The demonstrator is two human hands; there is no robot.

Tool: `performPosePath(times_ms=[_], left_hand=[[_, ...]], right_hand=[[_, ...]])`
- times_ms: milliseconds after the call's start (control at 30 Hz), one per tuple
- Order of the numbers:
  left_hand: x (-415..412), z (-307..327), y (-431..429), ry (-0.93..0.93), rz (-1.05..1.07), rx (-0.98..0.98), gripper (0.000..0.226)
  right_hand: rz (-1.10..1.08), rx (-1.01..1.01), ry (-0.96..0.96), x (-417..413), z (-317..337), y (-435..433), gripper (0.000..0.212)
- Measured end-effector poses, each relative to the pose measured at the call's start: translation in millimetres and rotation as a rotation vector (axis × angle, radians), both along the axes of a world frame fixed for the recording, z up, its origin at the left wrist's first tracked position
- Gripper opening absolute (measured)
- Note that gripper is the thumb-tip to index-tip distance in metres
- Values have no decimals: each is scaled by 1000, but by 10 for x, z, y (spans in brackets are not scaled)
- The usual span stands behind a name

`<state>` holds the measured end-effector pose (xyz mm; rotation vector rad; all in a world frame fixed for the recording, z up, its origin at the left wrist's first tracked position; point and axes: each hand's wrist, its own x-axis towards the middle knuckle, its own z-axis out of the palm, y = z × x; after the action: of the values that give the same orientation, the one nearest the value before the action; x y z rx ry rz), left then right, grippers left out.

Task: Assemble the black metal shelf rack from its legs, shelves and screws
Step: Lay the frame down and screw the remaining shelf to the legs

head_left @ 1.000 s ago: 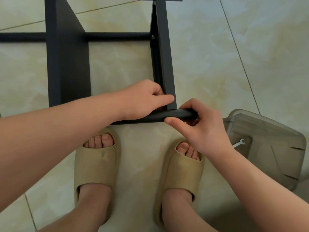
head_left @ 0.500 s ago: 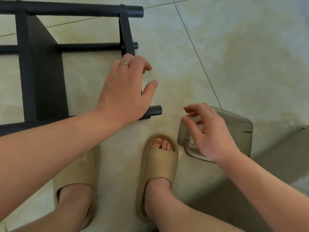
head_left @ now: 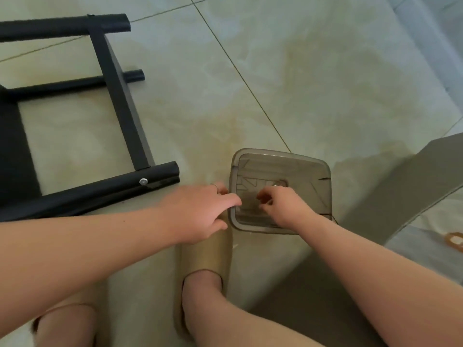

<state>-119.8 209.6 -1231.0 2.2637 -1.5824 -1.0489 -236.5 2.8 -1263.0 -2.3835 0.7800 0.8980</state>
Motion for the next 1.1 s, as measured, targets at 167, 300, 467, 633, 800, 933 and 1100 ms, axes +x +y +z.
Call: performPosePath(times_ms=[167, 300, 467, 633, 800, 933, 1100], left_hand=[[42, -62, -61, -18, 16, -53, 36], [31, -73, -76, -68, 26, -44, 32], [19, -72, -104, -88, 21, -53, 32], [10, -54, -98, -97, 16, -39, 33], [18, 14, -92, -33, 109, -95, 47], [39, 151, -38, 170, 458, -259, 26], [399, 446, -13, 700, 1168, -312, 15]], right_hand=[[213, 160, -40, 158, -258, 45, 35], [372, 155, -64, 267, -434, 103, 22], [471, 89, -103, 308, -573, 102, 16], [478, 56, -105, 322, -581, 141, 15], [161, 64, -204, 300, -265, 99, 13], [-169, 65, -393, 401, 268, 57, 3], [-365, 248, -669, 674, 863, 333, 11]])
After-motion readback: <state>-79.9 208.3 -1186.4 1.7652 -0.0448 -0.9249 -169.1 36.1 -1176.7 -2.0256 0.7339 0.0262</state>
